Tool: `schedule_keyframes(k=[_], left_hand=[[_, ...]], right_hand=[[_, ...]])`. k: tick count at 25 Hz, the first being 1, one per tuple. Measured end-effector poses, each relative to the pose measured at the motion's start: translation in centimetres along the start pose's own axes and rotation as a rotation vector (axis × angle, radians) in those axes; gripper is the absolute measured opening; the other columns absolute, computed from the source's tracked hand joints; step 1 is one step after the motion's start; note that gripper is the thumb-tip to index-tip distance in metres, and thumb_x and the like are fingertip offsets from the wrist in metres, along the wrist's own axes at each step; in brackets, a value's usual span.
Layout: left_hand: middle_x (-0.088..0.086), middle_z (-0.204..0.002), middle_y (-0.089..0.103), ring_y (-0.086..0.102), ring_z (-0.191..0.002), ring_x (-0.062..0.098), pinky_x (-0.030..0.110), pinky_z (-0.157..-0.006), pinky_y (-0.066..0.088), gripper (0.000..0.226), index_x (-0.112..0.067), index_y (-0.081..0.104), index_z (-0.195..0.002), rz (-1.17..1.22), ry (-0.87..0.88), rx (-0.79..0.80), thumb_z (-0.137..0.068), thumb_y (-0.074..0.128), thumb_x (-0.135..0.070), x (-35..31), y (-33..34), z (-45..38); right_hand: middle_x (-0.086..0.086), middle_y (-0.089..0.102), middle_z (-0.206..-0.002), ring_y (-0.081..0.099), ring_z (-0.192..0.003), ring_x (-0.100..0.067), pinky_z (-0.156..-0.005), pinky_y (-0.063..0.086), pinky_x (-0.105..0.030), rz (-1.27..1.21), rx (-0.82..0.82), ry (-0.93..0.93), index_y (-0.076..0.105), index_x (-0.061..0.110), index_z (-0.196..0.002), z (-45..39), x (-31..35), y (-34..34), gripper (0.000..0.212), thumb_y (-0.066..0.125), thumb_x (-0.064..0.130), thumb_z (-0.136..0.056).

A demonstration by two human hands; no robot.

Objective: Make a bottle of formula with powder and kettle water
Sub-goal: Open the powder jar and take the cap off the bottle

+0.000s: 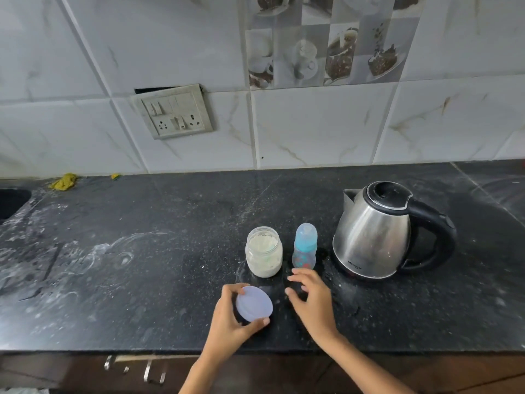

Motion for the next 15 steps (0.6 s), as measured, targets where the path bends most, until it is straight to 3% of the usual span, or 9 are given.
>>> schedule_keyframes(k=[2,4,6,8,10,13,15], left_hand=[[-0.022,-0.115,0.057,0.053,-0.110,0.005,0.032,-0.098,0.040,0.063,-0.029,0.046,-0.106,-0.133,0.039,0.057,-0.060,0.084,-0.049,0.5,1.0,0.1],[-0.019,-0.121,0.054,0.050,-0.116,0.006,0.037,-0.111,0.026,0.064,-0.028,0.048,-0.114,-0.270,0.082,0.078,-0.063,0.080,-0.051,0.6,1.3,-0.1],[-0.018,-0.131,0.049,0.044,-0.125,0.006,0.036,-0.114,0.024,0.075,-0.028,0.049,-0.124,-0.350,0.113,0.096,-0.061,0.079,-0.056,0.2,1.5,-0.3],[-0.021,-0.136,0.044,0.039,-0.128,0.000,0.020,-0.108,0.030,0.083,-0.035,0.045,-0.128,-0.332,0.132,0.096,-0.057,0.077,-0.065,-1.2,1.9,-0.6],[-0.024,-0.132,0.044,0.041,-0.124,-0.004,0.009,-0.099,0.034,0.077,-0.044,0.041,-0.126,-0.255,0.167,0.075,-0.061,0.073,-0.069,-3.7,2.9,-1.3],[-0.018,-0.132,0.046,0.043,-0.127,-0.001,0.009,-0.101,0.035,0.067,-0.037,0.040,-0.128,-0.165,0.306,0.056,-0.073,0.074,-0.052,-8.1,5.3,-3.1],[-0.010,-0.141,0.041,0.034,-0.136,0.002,0.008,-0.107,0.027,0.068,-0.029,0.036,-0.133,-0.126,0.347,0.049,-0.077,0.075,-0.036,-10.1,6.6,-4.6]], right_hand=[[0.001,0.066,-0.110,0.067,-0.101,-0.016,-0.082,0.059,-0.033,-0.033,-0.069,0.015,0.075,0.008,-0.096,0.1,-0.8,-1.8,0.020,0.075,-0.003,-0.080],[0.001,0.067,-0.106,0.067,-0.098,-0.014,-0.078,0.060,-0.030,-0.070,-0.110,0.056,0.073,0.009,-0.095,-0.2,-1.5,-2.9,0.019,0.074,-0.004,-0.081],[0.001,0.066,-0.106,0.067,-0.099,-0.016,-0.079,0.060,-0.030,-0.096,-0.137,0.075,0.071,0.010,-0.100,-0.7,-1.8,-3.4,0.023,0.074,-0.002,-0.081],[-0.001,0.064,-0.108,0.066,-0.102,-0.017,-0.082,0.058,-0.029,-0.112,-0.137,0.091,0.068,0.009,-0.108,-1.4,-2.0,-3.1,0.029,0.077,0.002,-0.081],[-0.005,0.062,-0.118,0.062,-0.111,-0.019,-0.089,0.055,-0.030,-0.099,-0.115,0.111,0.063,0.008,-0.119,-2.5,-2.0,-2.5,0.042,0.079,0.008,-0.080],[-0.006,0.049,-0.141,0.046,-0.132,-0.018,-0.108,0.043,-0.038,-0.111,-0.074,0.173,0.042,0.003,-0.142,-4.0,-2.0,-1.7,0.077,0.082,0.020,-0.078],[-0.002,0.043,-0.145,0.039,-0.135,-0.013,-0.114,0.035,-0.032,-0.195,-0.055,0.179,0.032,0.003,-0.148,-4.9,-1.8,-1.5,0.088,0.081,0.023,-0.078]])
Point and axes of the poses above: each hand's wrist, its own z-axis away from the middle knuckle, its own y-axis out of the palm, x = y × z, the point moved 6 cm from there along -z, towards the middle knuckle
